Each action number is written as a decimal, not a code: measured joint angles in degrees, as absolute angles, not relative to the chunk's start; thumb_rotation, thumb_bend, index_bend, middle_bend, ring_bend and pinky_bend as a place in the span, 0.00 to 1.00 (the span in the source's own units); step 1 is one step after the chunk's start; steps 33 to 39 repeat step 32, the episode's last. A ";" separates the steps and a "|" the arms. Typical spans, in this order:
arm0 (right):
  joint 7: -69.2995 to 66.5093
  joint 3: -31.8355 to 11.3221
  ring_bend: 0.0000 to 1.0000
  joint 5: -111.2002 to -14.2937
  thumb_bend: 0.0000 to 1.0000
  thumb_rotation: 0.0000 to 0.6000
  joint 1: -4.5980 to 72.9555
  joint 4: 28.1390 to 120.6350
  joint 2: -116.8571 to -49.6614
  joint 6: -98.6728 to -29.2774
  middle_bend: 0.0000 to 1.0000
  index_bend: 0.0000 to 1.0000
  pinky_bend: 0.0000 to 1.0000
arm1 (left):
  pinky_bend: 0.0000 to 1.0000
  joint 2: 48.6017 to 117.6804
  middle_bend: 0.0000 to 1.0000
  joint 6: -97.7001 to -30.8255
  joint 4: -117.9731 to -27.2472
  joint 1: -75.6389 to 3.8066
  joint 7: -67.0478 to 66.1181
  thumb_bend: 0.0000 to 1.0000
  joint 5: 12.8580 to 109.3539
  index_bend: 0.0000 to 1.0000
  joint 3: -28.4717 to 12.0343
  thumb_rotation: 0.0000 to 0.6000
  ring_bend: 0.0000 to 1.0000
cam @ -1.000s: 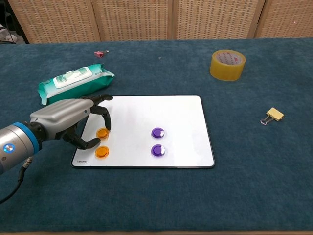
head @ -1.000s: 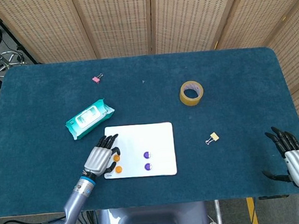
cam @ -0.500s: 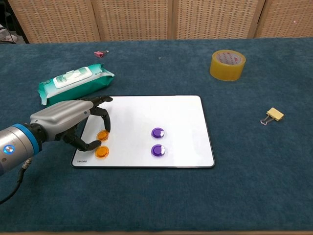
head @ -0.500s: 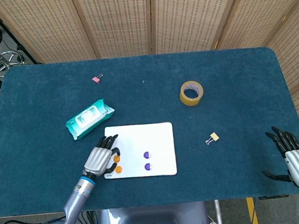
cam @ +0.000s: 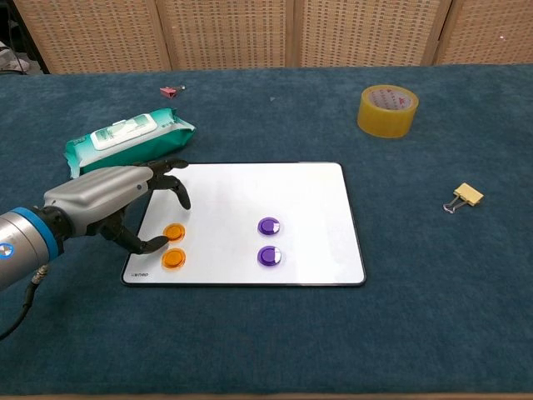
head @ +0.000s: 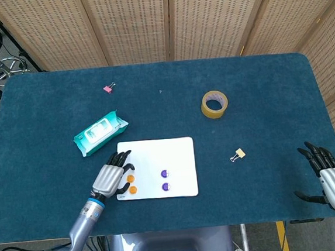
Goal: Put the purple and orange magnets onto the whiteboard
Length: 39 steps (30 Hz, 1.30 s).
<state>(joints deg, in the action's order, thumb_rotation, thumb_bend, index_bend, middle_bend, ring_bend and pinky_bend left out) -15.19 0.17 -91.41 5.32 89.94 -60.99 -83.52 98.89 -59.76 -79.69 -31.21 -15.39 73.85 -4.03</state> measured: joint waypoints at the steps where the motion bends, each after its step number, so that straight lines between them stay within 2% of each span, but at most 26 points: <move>1: -15.22 0.17 0.00 -91.42 0.08 1.00 5.33 89.95 -60.99 -83.52 0.00 0.09 0.00 | 0.00 98.77 0.00 -59.85 -79.75 -31.17 -15.22 0.34 73.99 0.28 -4.02 1.00 0.00; 3: -15.27 0.15 0.00 -91.42 0.08 1.00 5.33 89.96 -60.99 -83.54 0.00 0.09 0.00 | 0.00 98.53 0.00 -59.89 -79.93 -31.13 -14.81 0.34 74.19 0.24 -3.99 1.00 0.00; 6: -15.19 0.15 0.00 -91.40 0.08 1.00 5.31 89.98 -60.99 -83.56 0.00 0.09 0.00 | 0.00 98.03 0.00 -60.37 -80.57 -31.01 -13.54 0.31 74.94 0.10 -4.02 1.00 0.00; 8: -15.17 0.17 0.00 -91.42 0.08 1.00 5.32 89.99 -61.01 -83.52 0.00 0.09 0.00 | 0.00 97.27 0.00 -61.13 -81.32 -30.83 -12.37 0.25 75.96 0.01 -4.02 1.00 0.00; 9: -15.16 0.18 0.00 -91.46 0.08 1.00 5.33 90.01 -61.02 -83.50 0.00 0.09 0.00 | 0.00 96.81 0.00 -61.56 -81.72 -30.73 -12.00 0.22 76.47 0.00 -4.02 1.00 0.00; 11: -15.00 0.18 0.00 -91.58 0.08 1.00 5.32 90.10 -61.05 -83.63 0.00 0.09 0.00 | 0.00 95.59 0.00 -62.90 -82.68 -30.39 -11.62 0.09 77.42 0.00 -4.08 1.00 0.00; 14: -14.91 0.15 0.00 -91.79 0.08 1.00 5.29 90.21 -61.13 -83.89 0.00 0.08 0.00 | 0.00 92.47 0.00 -65.67 -84.86 -29.64 -10.90 0.01 79.59 0.00 -3.99 1.00 0.00; 20: -14.95 0.01 0.00 -92.32 0.08 1.00 5.20 90.25 -61.37 -84.78 0.00 0.07 0.00 | 0.00 85.21 0.00 -72.47 -87.80 -26.94 -8.93 0.00 84.96 0.00 -3.04 1.00 0.00; 24: -13.63 -0.36 0.00 -92.50 0.00 1.00 5.00 89.86 -61.76 -85.84 0.00 0.03 0.00 | 0.00 80.52 0.00 -76.80 -88.71 -24.03 -6.97 0.00 86.84 0.00 -1.82 1.00 0.00; 32: -8.44 -1.60 0.00 -92.46 0.00 1.00 3.90 89.62 -63.69 -89.32 0.00 0.00 0.00 | 0.00 73.42 0.00 -86.26 -89.58 -16.05 -3.97 0.00 88.54 0.00 1.00 1.00 0.00; 39: -8.44 -1.60 0.00 -92.46 0.00 1.00 3.90 89.62 -63.69 -89.32 0.00 0.00 0.00 | 0.00 73.42 0.00 -86.26 -89.58 -16.05 -3.97 0.00 88.54 0.00 1.00 1.00 0.00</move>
